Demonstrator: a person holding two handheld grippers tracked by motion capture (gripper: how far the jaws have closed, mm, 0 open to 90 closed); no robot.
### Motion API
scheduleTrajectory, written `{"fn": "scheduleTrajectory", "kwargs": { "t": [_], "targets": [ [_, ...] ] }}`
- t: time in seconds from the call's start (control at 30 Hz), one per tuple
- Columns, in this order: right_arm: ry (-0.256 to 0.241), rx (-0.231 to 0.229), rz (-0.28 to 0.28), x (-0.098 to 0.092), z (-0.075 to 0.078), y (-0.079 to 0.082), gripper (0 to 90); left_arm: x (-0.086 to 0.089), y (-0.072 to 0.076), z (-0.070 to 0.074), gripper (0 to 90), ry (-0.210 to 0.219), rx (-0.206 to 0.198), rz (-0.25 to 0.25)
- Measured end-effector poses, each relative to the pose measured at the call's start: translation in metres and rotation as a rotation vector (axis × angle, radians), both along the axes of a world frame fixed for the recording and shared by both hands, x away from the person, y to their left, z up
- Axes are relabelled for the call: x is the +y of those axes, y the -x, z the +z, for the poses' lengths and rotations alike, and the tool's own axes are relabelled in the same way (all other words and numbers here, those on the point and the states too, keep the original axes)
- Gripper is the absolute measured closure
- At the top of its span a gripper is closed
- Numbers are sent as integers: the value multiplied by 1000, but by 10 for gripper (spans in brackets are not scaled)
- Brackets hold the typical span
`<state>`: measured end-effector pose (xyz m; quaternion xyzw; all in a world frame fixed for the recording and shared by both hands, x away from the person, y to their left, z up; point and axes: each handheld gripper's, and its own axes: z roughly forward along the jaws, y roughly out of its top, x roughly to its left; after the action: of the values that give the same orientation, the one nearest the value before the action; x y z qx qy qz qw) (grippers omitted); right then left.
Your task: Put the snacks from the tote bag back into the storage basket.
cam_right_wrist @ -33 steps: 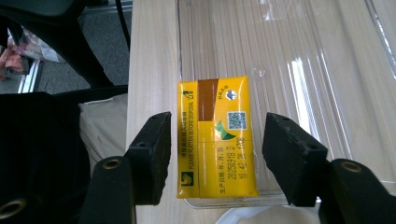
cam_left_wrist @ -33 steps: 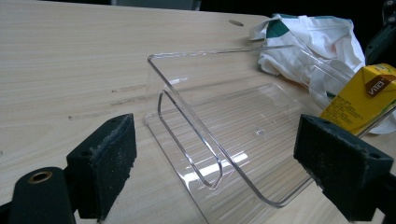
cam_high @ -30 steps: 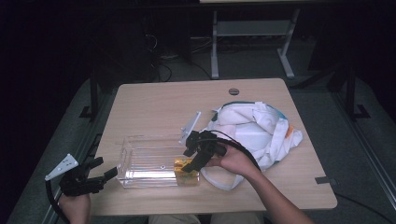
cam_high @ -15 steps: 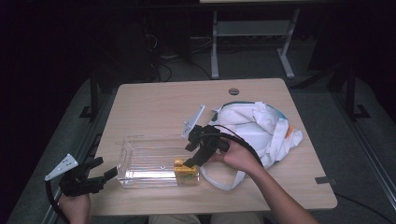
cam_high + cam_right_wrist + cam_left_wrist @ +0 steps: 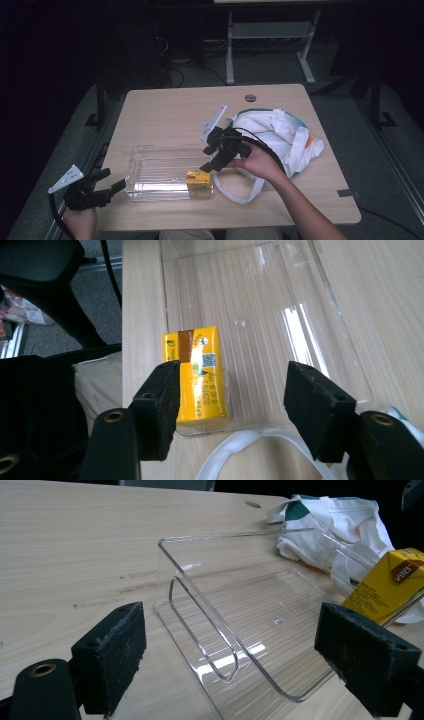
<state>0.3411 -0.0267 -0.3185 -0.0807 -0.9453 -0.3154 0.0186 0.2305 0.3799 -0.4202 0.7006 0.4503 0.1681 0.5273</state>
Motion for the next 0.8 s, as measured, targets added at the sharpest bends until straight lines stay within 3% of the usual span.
{"fn": "scheduleTrajectory", "kwargs": {
  "t": [0.8],
  "targets": [
    [-4,-29,-102,-30,9,-12,360,0,0,0,127,-5,3,0]
  ]
}}
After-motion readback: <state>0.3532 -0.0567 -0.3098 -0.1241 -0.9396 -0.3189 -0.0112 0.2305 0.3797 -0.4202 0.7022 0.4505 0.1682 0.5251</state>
